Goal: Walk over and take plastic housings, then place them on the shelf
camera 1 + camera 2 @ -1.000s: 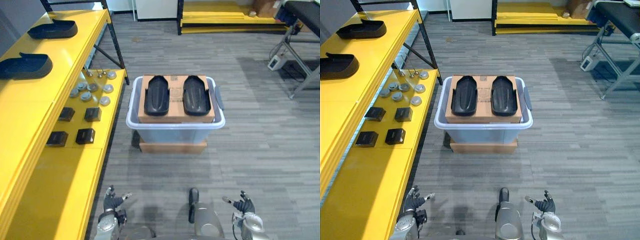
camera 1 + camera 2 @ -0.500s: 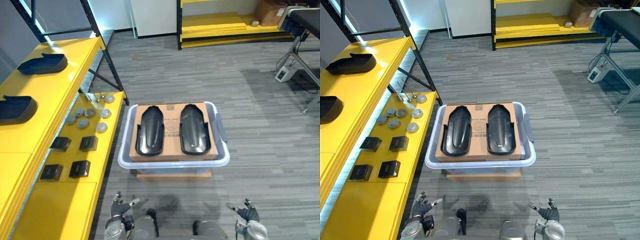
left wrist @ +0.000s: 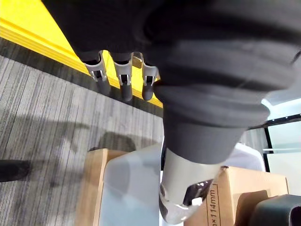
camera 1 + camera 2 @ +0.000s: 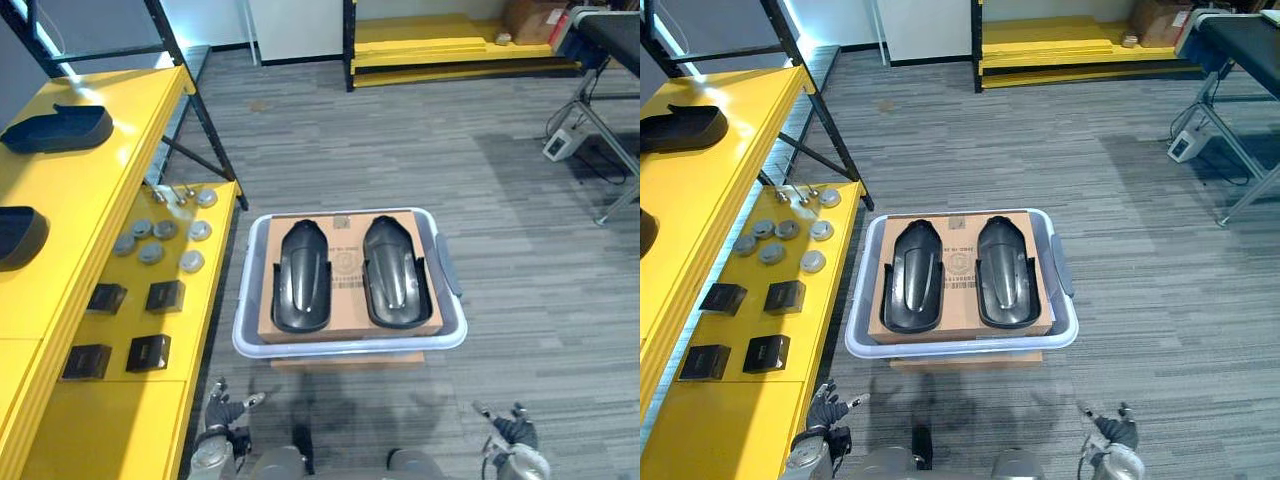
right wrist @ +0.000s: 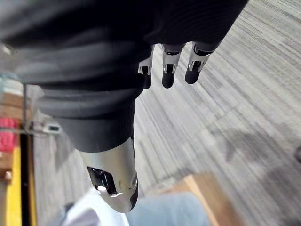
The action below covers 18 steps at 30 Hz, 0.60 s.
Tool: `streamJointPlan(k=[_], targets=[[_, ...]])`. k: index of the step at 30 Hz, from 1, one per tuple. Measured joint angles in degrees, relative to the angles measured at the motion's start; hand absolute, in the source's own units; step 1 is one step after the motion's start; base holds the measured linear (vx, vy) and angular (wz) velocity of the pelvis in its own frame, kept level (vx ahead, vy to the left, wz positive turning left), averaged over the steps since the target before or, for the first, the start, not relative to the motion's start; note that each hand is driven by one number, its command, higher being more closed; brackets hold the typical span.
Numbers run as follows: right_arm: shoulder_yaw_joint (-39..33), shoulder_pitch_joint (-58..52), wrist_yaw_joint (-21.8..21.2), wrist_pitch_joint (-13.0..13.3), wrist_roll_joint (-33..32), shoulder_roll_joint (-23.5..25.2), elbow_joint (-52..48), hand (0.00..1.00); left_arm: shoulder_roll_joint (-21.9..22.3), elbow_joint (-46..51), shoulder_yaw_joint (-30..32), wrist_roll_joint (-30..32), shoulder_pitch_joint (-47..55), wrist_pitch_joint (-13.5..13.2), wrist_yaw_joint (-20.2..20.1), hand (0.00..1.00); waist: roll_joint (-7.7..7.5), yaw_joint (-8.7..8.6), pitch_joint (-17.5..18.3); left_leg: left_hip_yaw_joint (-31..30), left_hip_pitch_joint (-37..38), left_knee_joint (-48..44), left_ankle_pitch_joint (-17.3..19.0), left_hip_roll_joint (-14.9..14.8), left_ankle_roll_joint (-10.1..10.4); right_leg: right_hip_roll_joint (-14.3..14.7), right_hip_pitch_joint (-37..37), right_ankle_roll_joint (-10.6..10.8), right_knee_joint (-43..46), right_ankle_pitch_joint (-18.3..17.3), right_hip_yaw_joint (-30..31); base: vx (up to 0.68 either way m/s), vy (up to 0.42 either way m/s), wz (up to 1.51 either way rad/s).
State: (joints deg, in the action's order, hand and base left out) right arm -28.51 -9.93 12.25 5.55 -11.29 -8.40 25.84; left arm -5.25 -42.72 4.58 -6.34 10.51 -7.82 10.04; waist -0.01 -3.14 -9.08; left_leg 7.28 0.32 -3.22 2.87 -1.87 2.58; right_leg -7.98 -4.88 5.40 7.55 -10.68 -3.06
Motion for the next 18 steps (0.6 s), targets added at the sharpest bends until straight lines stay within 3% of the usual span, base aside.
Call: streamJointPlan(k=[7, 13, 18], targets=[[1.2, 4.4, 2.8, 0.9, 5.9, -1.4, -11.5, 0.0, -0.2, 0.3, -2.2, 0.5, 2.3, -0.1, 0.0, 0.0, -0.09, -0.07, 0.6, -0.8, 0.7, 1.4, -0.4, -1.0, -0.3, 0.9, -1.0, -0.3, -1.6, 3.0, -0.2, 0.07, 0.013, 0.05], [9.5, 10.2, 3.3, 0.5, 14.2, -3.4, -11.1, 0.0, -0.2, 0.4, -3.0, 0.6, 2.3, -0.3, 0.0, 0.0, -0.05, 0.81, 0.6, -2.4, 0.4, 4.5, -3.4, -0.8, -0.6, 1.0, -0.7, -0.2, -2.8, 4.8, -1.8, -0.01, 0.005, 0.13], [11.6, 17.3, 4.0, -0.4, 17.6, -4.8, -4.2, 0.0, -0.2, 0.5, -4.6, 0.6, 2.2, -0.3, 0.0, 0.0, 0.26, 1.02, 0.3, -4.6, -0.5, 7.4, -6.4, 0.1, -1.0, 0.5, 0.3, -0.1, -2.8, 4.9, -4.0, -0.08, -0.005, 0.27]])
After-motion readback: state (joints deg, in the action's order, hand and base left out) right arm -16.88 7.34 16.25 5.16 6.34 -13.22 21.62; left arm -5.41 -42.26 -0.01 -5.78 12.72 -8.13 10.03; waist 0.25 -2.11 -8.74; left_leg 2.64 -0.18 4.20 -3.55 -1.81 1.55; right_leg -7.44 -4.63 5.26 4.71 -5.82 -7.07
